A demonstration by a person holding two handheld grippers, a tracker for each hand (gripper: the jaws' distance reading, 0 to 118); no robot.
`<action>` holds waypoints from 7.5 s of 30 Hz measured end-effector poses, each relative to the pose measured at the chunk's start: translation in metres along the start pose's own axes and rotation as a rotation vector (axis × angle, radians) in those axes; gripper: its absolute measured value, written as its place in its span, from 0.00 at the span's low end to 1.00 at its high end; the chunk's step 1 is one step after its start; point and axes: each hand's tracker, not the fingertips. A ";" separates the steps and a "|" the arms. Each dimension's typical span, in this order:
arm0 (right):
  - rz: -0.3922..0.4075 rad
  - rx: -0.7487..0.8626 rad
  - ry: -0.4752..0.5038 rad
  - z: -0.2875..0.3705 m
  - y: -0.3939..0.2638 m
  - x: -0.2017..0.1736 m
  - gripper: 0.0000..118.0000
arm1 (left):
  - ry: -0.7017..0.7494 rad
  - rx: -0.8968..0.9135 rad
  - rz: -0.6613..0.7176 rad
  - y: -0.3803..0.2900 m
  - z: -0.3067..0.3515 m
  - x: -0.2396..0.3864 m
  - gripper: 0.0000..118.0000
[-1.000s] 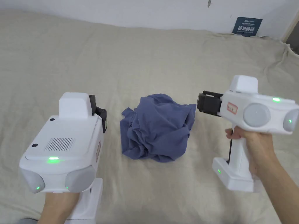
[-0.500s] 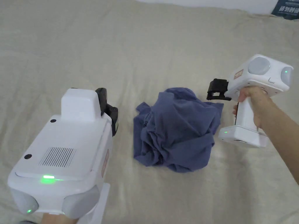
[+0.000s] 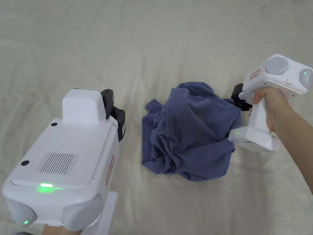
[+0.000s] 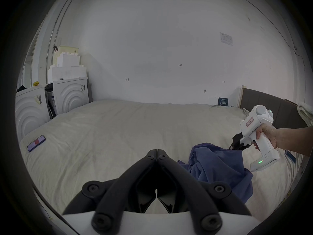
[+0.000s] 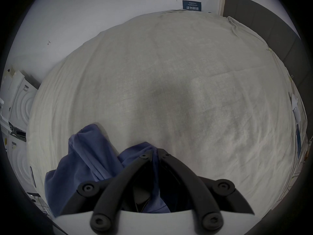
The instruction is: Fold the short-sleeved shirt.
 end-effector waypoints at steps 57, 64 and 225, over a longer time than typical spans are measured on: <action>0.087 0.245 0.098 0.123 -0.006 0.010 0.02 | -0.263 -0.505 0.118 0.015 -0.054 0.000 0.00; 0.058 0.392 0.145 0.209 0.000 0.038 0.02 | -0.161 -0.349 0.202 0.095 -0.040 -0.054 0.00; 0.180 0.906 0.052 0.248 -0.309 0.053 0.00 | -0.014 0.040 0.002 -0.019 0.086 -0.023 0.00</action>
